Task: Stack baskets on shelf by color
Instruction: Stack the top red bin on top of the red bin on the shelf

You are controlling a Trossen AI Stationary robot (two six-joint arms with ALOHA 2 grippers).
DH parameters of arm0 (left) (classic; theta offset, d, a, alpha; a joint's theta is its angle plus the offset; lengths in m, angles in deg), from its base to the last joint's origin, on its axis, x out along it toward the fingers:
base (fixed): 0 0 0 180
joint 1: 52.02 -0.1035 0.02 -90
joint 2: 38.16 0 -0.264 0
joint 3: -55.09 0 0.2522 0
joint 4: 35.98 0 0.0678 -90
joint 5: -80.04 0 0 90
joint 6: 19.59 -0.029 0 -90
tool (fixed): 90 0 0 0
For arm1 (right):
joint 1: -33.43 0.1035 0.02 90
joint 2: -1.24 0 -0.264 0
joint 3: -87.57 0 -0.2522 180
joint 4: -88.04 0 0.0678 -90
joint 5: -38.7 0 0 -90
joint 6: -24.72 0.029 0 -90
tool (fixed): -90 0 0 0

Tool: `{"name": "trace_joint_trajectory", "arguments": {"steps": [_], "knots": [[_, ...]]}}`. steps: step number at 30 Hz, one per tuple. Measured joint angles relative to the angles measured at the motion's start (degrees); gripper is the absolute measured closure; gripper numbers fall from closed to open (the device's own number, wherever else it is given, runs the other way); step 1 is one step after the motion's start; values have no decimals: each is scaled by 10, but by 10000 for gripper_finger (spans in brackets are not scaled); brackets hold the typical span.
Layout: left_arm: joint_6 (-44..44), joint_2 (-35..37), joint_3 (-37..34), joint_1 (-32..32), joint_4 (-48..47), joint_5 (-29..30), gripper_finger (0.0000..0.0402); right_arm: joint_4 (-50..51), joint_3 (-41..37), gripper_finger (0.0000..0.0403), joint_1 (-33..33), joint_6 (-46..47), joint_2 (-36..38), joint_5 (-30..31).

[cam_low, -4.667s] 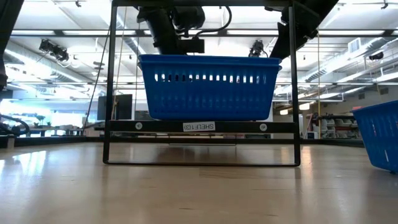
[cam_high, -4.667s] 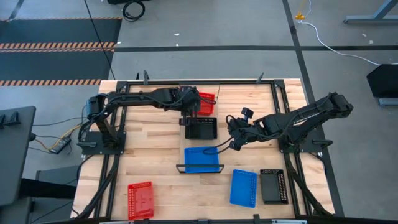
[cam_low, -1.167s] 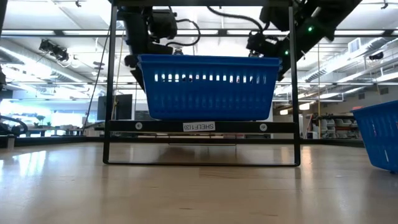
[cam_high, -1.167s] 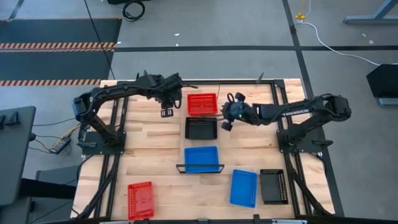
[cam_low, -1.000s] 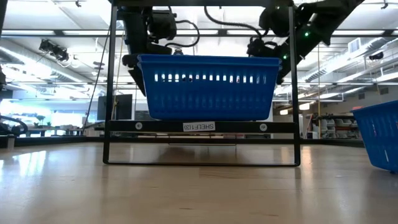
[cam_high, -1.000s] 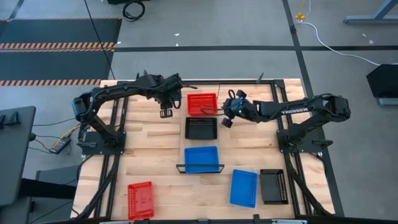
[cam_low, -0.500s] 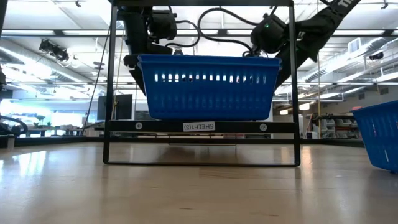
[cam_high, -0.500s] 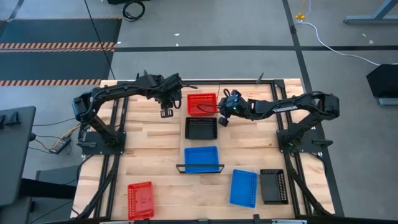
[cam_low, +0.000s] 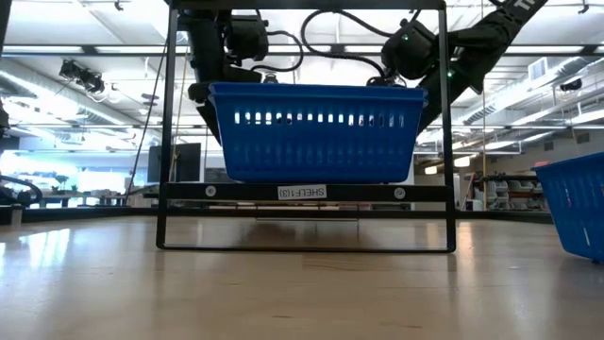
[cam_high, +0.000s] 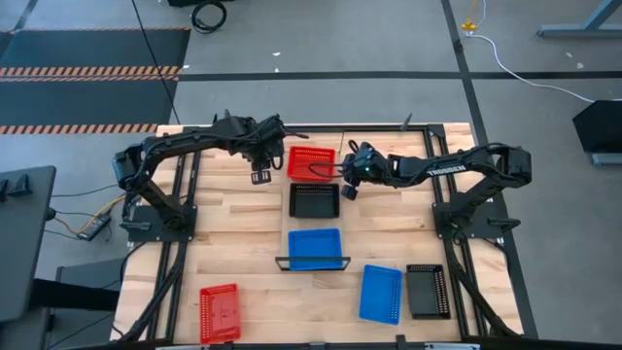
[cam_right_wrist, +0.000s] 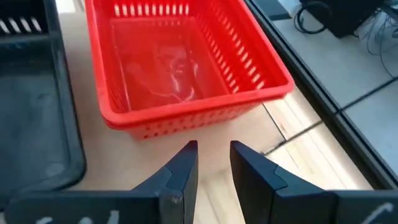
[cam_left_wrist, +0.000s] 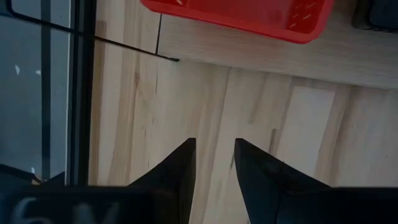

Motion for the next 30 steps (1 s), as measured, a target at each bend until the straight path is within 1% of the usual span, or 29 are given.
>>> {"name": "trace_joint_trajectory", "arguments": {"steps": [4,7,10,15,18,23,25,28,30], "knots": [[15,0,0,0,2,0,285,20,0,302,0,0,0,33],[38,0,-13,0,33,-13,285,23,0,302,-1,0,1,43],[42,0,-48,0,63,-31,285,21,0,302,0,3,1,43],[1,-3,-119,0,116,-30,285,19,0,302,0,3,1,43],[-6,-3,-141,0,153,-30,285,10,0,302,0,3,1,43],[-19,-3,-148,8,234,-30,285,0,0,302,0,3,1,38],[-19,-3,-148,14,257,-39,285,0,0,302,0,4,1,36],[-26,-3,-148,24,275,-68,285,0,0,302,0,6,1,32],[-26,-3,-148,31,279,-70,285,1,0,302,0,7,1,28]]}}
